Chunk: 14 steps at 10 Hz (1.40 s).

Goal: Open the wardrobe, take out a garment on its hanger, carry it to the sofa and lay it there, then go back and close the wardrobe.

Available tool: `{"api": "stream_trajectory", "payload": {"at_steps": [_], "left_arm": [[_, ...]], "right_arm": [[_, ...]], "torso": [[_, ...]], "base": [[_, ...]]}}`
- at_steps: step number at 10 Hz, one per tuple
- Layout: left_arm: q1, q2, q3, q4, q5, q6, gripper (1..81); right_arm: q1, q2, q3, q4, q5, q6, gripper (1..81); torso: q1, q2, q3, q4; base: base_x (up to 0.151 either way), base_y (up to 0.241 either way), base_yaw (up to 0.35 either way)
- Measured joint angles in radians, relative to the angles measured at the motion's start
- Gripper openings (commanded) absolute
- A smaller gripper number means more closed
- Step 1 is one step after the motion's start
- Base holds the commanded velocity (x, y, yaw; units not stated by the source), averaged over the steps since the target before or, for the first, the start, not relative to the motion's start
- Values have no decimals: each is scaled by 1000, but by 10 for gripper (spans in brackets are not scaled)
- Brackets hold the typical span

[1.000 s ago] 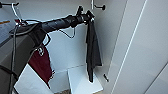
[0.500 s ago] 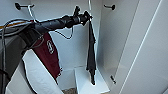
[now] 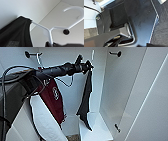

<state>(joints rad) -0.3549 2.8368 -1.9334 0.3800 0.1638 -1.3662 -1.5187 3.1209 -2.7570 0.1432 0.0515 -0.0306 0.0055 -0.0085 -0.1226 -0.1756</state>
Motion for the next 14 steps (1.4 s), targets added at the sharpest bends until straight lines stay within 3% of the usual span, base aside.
{"api": "stream_trajectory", "payload": {"at_steps": [3, 5, 11, 14], "left_arm": [[11, -14, 23, 0, 7, 0, 10], [0, -29, 56, 3, -22, 0, 10], [68, -109, 154, 4, -8, 0, 10], [80, -117, 177, 4, -22, 0, 10]], "right_arm": [[-8, -1, 0, 0, 0, 0, 811], [-11, -2, 0, 0, 0, 0, 811], [-13, -2, 0, 1, 0, 2, 811], [-5, -1, 0, 1, 1, 2, 811]], "torso": [[0, 0, 82, 0], [-2, -1, 100, 0], [-2, -1, 99, 0], [0, 0, 98, 0]], "base": [[0, 0, 0], [0, 0, 0], [0, 0, 0], [-73, 0, 0]]}}
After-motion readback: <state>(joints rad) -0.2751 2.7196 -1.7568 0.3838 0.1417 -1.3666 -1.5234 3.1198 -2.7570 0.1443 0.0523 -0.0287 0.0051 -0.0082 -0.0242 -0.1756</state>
